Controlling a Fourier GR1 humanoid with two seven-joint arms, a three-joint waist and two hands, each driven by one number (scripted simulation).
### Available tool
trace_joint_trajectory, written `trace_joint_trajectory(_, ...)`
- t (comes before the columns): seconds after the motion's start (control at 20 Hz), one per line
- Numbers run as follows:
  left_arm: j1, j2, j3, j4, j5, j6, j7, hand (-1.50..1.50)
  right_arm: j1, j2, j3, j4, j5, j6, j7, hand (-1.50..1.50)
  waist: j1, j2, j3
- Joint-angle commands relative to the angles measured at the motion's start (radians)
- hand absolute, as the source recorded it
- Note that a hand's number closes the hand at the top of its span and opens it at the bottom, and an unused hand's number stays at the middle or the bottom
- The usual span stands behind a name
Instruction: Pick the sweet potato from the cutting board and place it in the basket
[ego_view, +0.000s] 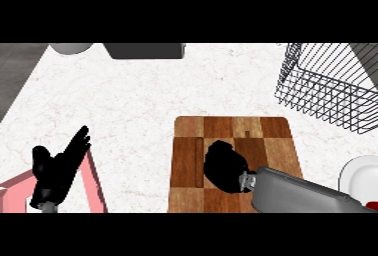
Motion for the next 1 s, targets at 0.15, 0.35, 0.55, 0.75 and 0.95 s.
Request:
trace_joint_trajectory(0.15, 0.074, -0.007, -0.007, 0.026, 0.017, -0.016, 0.082, 0.00, 0.042, -0.012, 0.034, 0.033, 0.093, -0.101, -0.056, 1.50, 0.001, 0.011, -0.016)
trace_joint_trajectory(0.35, 0.078, -0.015, -0.004, 0.046, 0.000, -0.008, 0.031, 0.00, 0.078, 0.098, -0.220, 0.148, -0.032, -0.052, 0.152, 1.50, -0.018, 0.016, -0.016)
trace_joint_trajectory(0.55, 0.097, -0.007, 0.031, 0.019, 0.007, 0.018, 0.030, 0.00, 0.154, 0.147, -0.527, 0.233, -0.163, -0.142, 0.418, 1.50, -0.099, 0.022, -0.007)
trace_joint_trajectory(0.75, 0.112, -0.038, -0.007, 0.012, -0.006, 0.024, 0.042, 0.00, 0.154, 0.295, -0.674, 0.276, -0.157, -0.297, 0.689, 1.50, -0.054, 0.020, -0.014)
trace_joint_trajectory(0.95, 0.093, -0.041, -0.019, 0.008, -0.010, 0.021, 0.063, 0.00, 0.080, 0.430, -0.806, 0.206, -0.150, -0.511, 0.843, 1.50, -0.034, 0.014, -0.014)
